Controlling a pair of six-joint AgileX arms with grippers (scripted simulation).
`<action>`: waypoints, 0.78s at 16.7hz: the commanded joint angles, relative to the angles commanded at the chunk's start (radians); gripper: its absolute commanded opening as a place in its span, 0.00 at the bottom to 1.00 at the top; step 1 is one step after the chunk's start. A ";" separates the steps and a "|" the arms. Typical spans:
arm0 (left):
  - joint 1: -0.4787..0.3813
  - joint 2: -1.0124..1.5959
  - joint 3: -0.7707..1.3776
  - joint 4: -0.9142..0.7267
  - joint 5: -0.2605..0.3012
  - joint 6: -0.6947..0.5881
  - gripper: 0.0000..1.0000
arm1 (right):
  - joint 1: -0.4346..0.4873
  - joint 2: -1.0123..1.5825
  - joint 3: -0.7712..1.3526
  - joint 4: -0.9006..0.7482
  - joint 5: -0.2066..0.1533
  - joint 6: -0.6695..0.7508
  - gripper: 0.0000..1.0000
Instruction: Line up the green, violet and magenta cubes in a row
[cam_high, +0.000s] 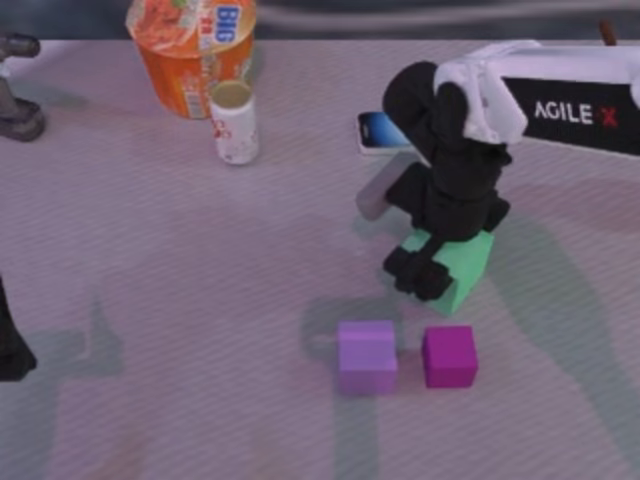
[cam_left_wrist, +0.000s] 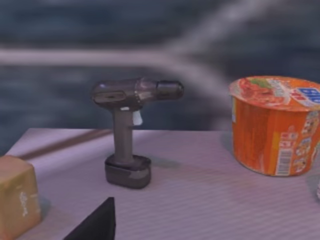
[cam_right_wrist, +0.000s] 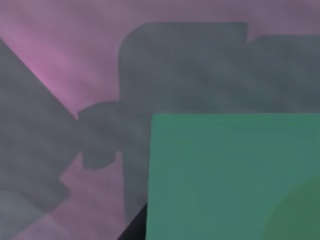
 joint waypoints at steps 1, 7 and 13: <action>0.000 0.000 0.000 0.000 0.000 0.000 1.00 | 0.000 0.000 0.000 0.000 0.000 0.000 0.00; 0.000 0.000 0.000 0.000 0.000 0.000 1.00 | 0.002 -0.017 0.036 -0.045 -0.001 0.000 0.00; 0.000 0.000 0.000 0.000 0.000 0.000 1.00 | 0.006 -0.076 0.165 -0.237 -0.002 0.000 0.00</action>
